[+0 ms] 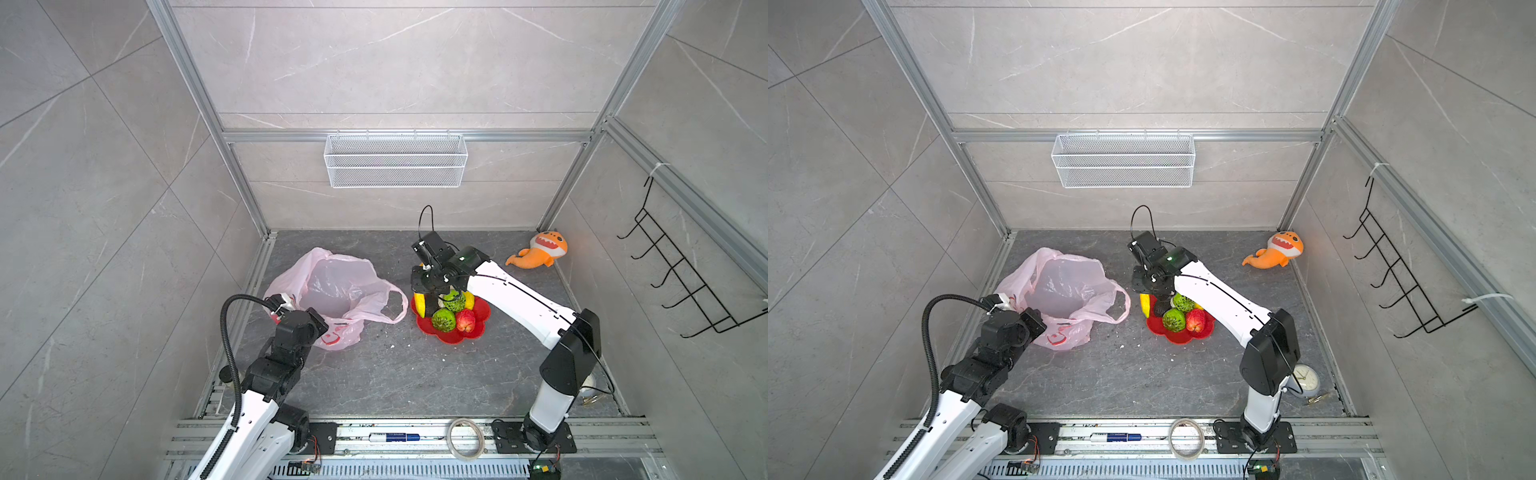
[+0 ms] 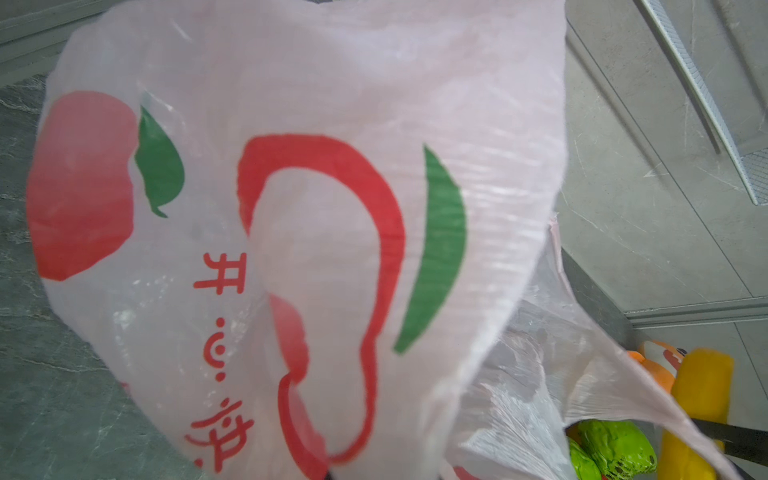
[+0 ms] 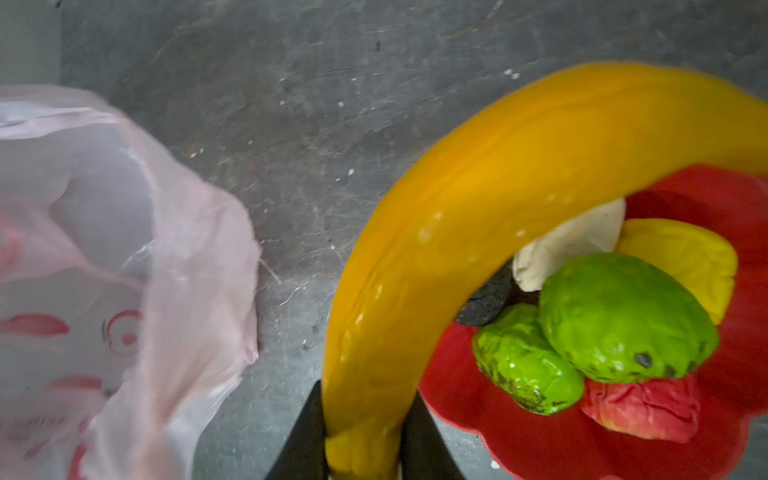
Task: Take fruits out of the plastic bag
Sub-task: Place the fruit on the plate.
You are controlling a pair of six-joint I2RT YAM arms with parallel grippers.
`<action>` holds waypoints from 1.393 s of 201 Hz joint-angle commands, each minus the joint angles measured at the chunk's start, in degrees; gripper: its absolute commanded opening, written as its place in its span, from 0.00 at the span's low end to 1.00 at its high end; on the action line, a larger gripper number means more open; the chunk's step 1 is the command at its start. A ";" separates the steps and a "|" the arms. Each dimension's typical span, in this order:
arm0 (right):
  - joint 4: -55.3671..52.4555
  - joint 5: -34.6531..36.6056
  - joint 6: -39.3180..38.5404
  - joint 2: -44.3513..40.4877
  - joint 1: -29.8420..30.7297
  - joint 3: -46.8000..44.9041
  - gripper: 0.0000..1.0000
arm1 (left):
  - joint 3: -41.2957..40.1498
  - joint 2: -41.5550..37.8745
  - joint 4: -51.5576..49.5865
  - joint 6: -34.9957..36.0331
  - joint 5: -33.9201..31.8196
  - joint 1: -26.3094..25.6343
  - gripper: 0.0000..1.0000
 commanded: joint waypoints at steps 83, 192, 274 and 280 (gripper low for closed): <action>1.57 8.89 18.12 6.24 -2.92 -1.55 0.23 | -0.76 -3.86 -0.88 0.35 -0.69 -0.16 0.01; 2.18 10.64 21.08 4.77 -3.58 -7.58 0.25 | -2.07 -5.19 -0.74 -0.40 -0.61 -0.19 0.02; 3.81 8.88 21.70 5.16 -4.06 -9.31 0.32 | -2.21 -5.98 -1.33 -0.32 -0.65 -0.20 0.02; 3.97 8.75 21.72 5.22 -4.06 -9.40 0.33 | -2.18 -6.11 -1.43 -0.32 -0.66 -0.20 0.02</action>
